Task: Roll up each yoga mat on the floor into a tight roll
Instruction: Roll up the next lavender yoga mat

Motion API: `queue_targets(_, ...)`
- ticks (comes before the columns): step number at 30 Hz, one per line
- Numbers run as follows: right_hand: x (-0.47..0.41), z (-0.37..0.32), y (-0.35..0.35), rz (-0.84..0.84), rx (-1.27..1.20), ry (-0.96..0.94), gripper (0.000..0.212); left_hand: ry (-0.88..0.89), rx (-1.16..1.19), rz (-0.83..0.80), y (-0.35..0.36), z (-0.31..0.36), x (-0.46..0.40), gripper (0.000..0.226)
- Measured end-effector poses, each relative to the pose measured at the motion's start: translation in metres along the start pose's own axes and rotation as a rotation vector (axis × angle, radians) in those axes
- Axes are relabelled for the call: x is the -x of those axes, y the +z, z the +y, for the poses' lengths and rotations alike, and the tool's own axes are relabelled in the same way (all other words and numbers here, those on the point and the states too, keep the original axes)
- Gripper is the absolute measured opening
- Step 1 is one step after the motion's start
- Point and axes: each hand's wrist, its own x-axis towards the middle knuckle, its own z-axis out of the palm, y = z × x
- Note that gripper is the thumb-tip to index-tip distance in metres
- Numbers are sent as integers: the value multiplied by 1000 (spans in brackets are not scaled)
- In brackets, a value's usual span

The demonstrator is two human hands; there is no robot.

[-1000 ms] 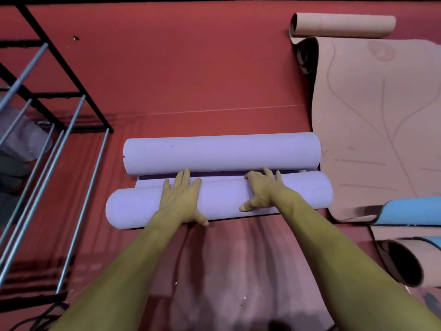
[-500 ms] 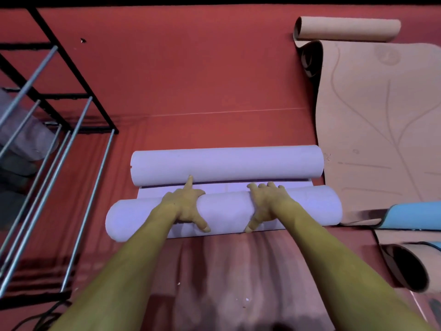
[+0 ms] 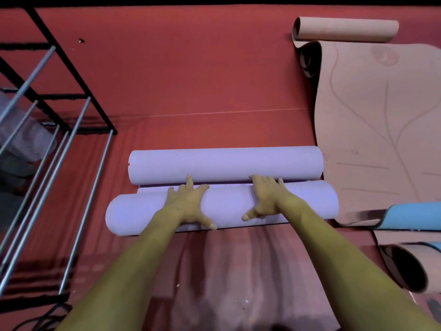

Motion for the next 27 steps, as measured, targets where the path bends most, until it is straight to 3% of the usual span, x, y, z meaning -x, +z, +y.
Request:
queue_targets(6,0,1,-1,11,-22,-17,107,-9,12,110,16,0,0,141)
queue_targets(10,-4,4,-4,37,-12,-19,107,17,29,180,15,-4,-2,127)
queue_targets(13,-3,2,-6,29,4,-2,101,11,4,166,15,-2,-2,128)
queue_targets(18,0,4,-4,81,-23,-10,108,-2,29,158,10,-4,-6,123)
queue_targets(22,2,-3,10,76,73,-15,130,0,30,159,8,-5,-9,123)
queue_targets(27,-5,0,16,170,114,-11,131,29,2,229,14,-9,-12,135)
